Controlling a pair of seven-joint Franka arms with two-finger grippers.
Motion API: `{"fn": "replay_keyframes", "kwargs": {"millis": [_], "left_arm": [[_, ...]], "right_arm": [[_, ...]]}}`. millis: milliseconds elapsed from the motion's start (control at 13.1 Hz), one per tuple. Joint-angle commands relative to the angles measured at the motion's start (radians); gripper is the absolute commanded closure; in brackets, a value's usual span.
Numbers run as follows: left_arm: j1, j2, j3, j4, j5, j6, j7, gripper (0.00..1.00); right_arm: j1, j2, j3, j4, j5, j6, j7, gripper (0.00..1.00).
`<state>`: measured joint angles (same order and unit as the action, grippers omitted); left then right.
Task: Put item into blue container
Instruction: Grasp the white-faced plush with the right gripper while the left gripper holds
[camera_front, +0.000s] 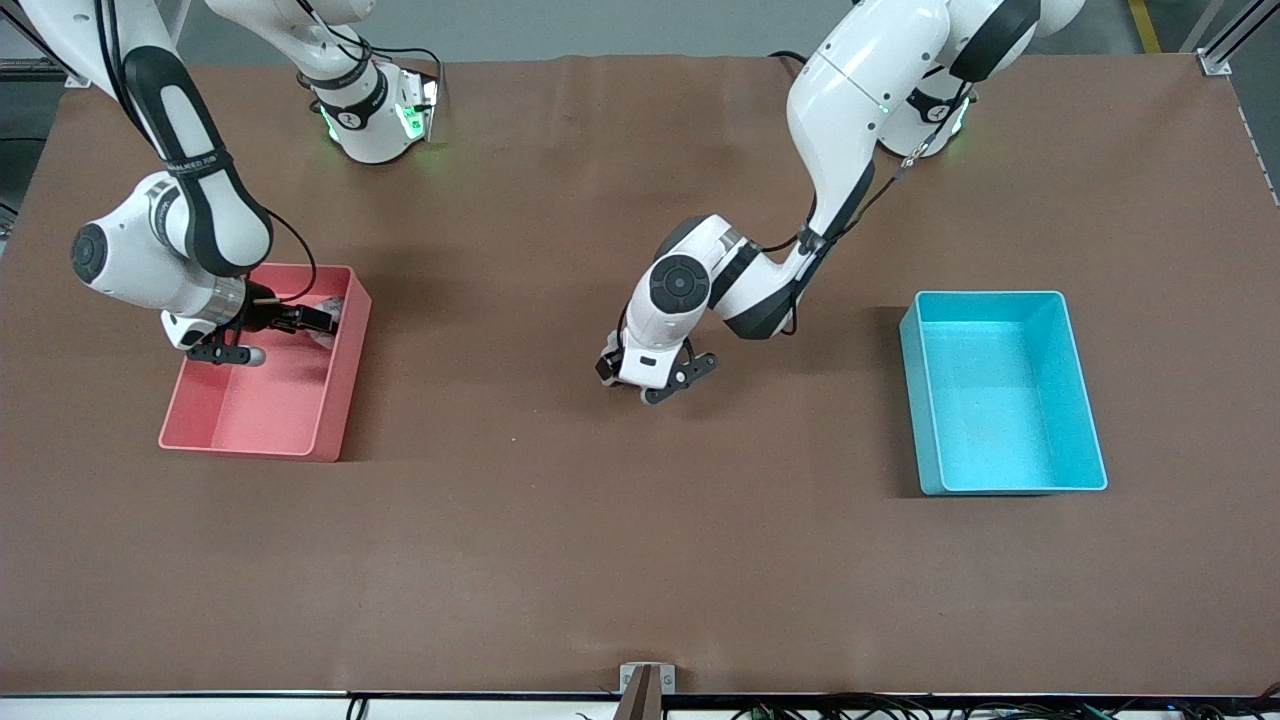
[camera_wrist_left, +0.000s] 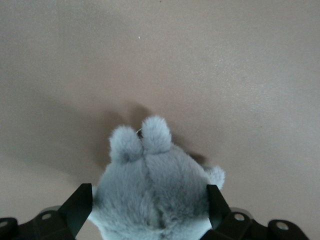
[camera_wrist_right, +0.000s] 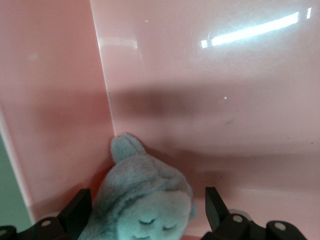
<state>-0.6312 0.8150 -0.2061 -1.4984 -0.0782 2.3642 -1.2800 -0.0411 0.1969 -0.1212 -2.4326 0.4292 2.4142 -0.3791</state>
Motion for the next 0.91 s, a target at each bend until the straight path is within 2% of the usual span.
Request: {"fn": "replay_keyframes", "kwargs": {"millis": [0,304,380,609,837], "left_arm": [[-0.015,0.016,0.008,0.014,0.002,0.029,-0.016,0.00],[-0.033,0.030,0.008,0.015,-0.003,0.067,-0.018,0.00],[-0.033,0.029,0.008,0.015,-0.005,0.067,-0.018,0.06],[-0.030,0.027,0.008,0.015,-0.008,0.067,-0.019,0.46],[-0.025,0.018,0.008,0.014,-0.006,0.067,-0.018,0.74]], "right_arm": [[-0.045,0.012,0.017,-0.017,0.036,0.009,-0.076,0.00],[-0.056,0.035,0.017,-0.017,0.054,0.005,-0.101,0.00],[-0.056,0.035,0.017,-0.017,0.057,-0.004,-0.099,0.00],[-0.057,0.030,0.017,-0.005,0.088,-0.085,-0.098,0.00],[-0.057,0.027,0.015,0.050,0.088,-0.159,-0.090,0.00]]}}
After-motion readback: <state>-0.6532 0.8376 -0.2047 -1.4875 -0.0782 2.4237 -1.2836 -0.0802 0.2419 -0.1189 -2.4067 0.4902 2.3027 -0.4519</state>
